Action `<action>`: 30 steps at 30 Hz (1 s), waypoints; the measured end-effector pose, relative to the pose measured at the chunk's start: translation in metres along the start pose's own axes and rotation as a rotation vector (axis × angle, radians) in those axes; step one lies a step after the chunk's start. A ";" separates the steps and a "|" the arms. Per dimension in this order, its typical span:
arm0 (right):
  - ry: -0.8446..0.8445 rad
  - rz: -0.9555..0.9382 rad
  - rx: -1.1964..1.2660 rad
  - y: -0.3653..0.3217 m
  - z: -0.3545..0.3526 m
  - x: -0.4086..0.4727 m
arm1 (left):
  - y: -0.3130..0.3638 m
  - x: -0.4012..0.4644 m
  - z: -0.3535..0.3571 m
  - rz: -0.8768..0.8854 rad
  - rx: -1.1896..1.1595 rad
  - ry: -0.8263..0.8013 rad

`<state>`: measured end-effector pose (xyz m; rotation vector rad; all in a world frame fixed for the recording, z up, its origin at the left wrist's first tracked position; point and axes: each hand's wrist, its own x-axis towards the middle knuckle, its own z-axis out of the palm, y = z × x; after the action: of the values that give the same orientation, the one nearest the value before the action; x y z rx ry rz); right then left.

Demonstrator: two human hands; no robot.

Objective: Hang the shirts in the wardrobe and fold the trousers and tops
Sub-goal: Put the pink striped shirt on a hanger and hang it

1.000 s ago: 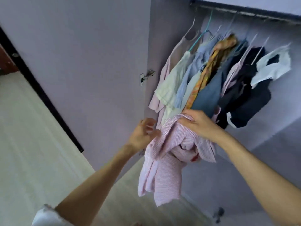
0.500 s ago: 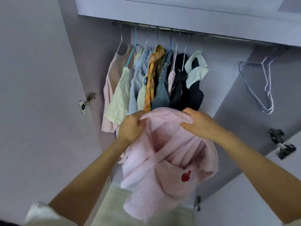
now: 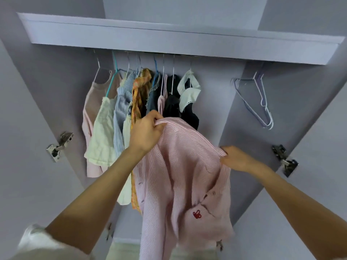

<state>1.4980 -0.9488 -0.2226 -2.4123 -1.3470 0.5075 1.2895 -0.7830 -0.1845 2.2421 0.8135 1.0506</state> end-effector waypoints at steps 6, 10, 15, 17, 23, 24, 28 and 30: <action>-0.043 -0.274 0.684 -0.041 -0.002 -0.003 | 0.042 0.013 0.019 0.048 -0.196 -0.374; 0.106 -0.326 0.578 -0.055 0.006 0.000 | 0.046 0.019 0.022 -0.028 -0.305 -0.272; 0.378 -0.281 0.828 -0.062 -0.016 0.005 | 0.030 0.015 0.007 -0.025 -0.287 -0.355; 0.386 -0.254 0.953 -0.062 -0.028 0.005 | 0.014 0.007 0.001 -0.080 -0.302 -0.506; 0.177 -0.259 0.752 -0.054 -0.037 0.003 | -0.014 -0.008 -0.011 -0.234 -0.439 -0.410; 0.144 -0.255 0.607 -0.051 -0.034 0.003 | -0.010 -0.004 -0.014 -0.212 -0.467 -0.365; 0.048 -0.242 0.433 -0.039 -0.020 0.003 | 0.000 0.008 -0.017 -0.195 -0.482 -0.294; 0.078 -0.238 0.372 -0.033 -0.017 0.004 | 0.002 0.011 -0.017 -0.192 -0.475 -0.234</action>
<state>1.4834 -0.9306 -0.1936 -1.9263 -1.3471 0.5387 1.2823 -0.7729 -0.1687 1.8011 0.5902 0.7749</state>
